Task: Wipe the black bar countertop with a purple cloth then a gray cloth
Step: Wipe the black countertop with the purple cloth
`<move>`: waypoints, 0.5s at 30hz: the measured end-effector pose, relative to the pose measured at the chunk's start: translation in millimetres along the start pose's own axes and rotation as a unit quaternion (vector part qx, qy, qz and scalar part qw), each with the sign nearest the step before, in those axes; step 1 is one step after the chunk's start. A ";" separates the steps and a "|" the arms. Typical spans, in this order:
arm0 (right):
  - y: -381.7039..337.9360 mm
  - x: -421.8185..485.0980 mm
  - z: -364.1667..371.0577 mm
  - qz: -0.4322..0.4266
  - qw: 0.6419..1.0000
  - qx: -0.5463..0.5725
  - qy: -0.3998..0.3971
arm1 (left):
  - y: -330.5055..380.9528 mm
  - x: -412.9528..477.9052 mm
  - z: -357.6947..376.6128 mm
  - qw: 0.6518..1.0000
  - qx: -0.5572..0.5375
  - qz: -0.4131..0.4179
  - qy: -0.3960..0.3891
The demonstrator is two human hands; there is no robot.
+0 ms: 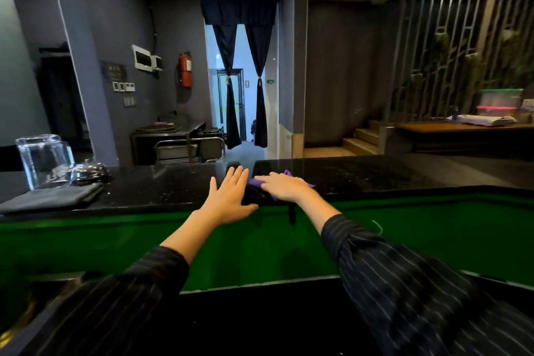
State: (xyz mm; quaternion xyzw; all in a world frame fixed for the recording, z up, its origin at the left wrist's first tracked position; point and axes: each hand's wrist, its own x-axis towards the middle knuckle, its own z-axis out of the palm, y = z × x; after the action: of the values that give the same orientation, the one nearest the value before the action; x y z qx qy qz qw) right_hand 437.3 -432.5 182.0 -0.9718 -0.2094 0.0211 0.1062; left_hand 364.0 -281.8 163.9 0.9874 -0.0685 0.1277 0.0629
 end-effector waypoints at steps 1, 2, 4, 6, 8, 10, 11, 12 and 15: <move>22.7 -4.1 -5.5 0.021 1.000 0.005 0.003 | 7.4 6.4 1.2 1.000 -0.003 0.001 -0.003; 46.8 -6.4 -10.4 0.046 0.999 0.006 0.006 | 14.4 12.3 3.0 1.000 -0.007 0.001 -0.007; 90.3 -10.7 -19.4 0.097 0.995 0.003 0.007 | 28.6 23.2 7.5 1.000 -0.017 0.001 -0.015; 123.1 -14.6 -28.2 0.146 0.989 0.010 0.007 | 42.7 32.8 13.1 1.000 -0.025 -0.003 -0.016; 147.1 -16.1 -34.7 0.189 0.982 0.018 0.020 | 54.7 40.2 18.6 0.999 -0.035 -0.011 -0.018; 159.6 -12.5 -36.1 0.219 0.975 0.004 0.045 | 63.3 44.2 26.0 1.000 -0.016 -0.013 -0.021; 160.4 -7.9 -35.3 0.237 0.970 -0.007 0.058 | 66.2 45.1 29.9 1.000 0.002 -0.015 -0.016; 158.3 0.0 -33.8 0.260 0.963 -0.020 0.066 | 68.1 45.4 33.3 1.000 0.015 -0.020 -0.005; 134.1 23.6 -29.4 0.312 0.948 -0.039 0.055 | 70.0 47.0 39.0 0.999 0.031 -0.036 0.022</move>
State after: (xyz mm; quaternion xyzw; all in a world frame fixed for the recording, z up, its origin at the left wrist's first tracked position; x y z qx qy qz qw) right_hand 515.3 -547.9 182.0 -0.9916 0.1101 -0.0089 0.0677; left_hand 407.9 -361.7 146.3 0.9877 -0.0275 0.1491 0.0382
